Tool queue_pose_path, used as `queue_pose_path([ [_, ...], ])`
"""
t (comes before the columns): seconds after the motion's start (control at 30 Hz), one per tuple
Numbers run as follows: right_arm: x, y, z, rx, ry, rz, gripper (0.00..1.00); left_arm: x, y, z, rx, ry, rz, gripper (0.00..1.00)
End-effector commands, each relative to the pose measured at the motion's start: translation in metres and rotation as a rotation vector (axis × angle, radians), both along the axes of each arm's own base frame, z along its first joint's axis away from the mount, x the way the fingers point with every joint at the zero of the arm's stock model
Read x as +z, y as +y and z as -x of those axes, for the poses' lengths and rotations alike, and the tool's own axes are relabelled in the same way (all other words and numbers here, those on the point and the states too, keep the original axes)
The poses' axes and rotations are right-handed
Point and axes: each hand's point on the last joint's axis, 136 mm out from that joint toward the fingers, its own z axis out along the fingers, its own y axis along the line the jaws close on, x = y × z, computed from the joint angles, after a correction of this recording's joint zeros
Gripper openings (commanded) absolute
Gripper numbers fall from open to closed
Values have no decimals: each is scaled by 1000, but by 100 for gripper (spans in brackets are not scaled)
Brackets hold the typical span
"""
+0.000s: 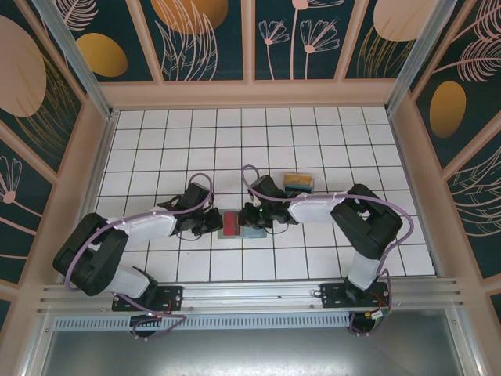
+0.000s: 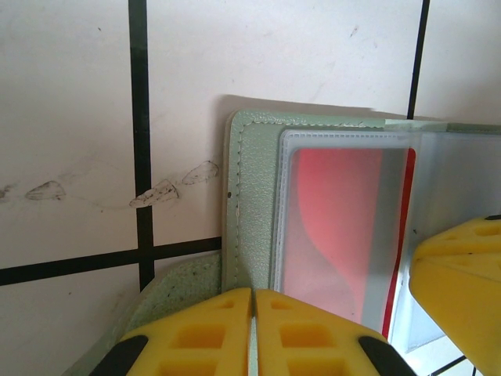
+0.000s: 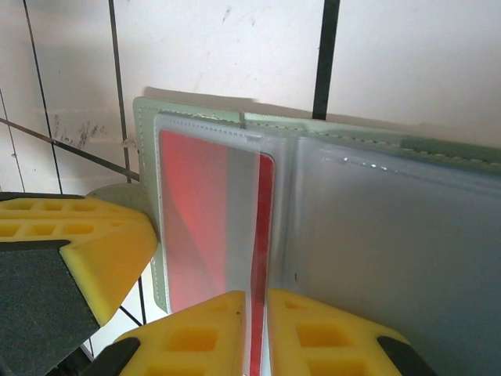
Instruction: Take the credit cards out of the card holder
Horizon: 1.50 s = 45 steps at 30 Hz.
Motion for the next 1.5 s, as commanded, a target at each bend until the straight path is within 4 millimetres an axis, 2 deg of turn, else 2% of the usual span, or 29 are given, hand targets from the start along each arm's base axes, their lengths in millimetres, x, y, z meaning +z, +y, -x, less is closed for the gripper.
queue_pose_path([
  [0.0,13,9,-4,17,-29,-42,16,-9,4,9,1,43,-12,12],
  [0.6,-10,7,5,35,37,-12,15,-9,4,8,1,44,-10,12],
  [1.03,-12,13,7,54,55,-28,16,-7,0,9,-5,45,11,12],
  [1.17,-17,7,8,37,68,7,17,-8,0,9,-5,48,10,12],
  [1.3,-11,7,7,35,53,-5,10,-8,1,9,-3,46,7,12],
  [1.47,-6,4,6,23,34,-12,11,-11,4,10,4,54,-13,10],
])
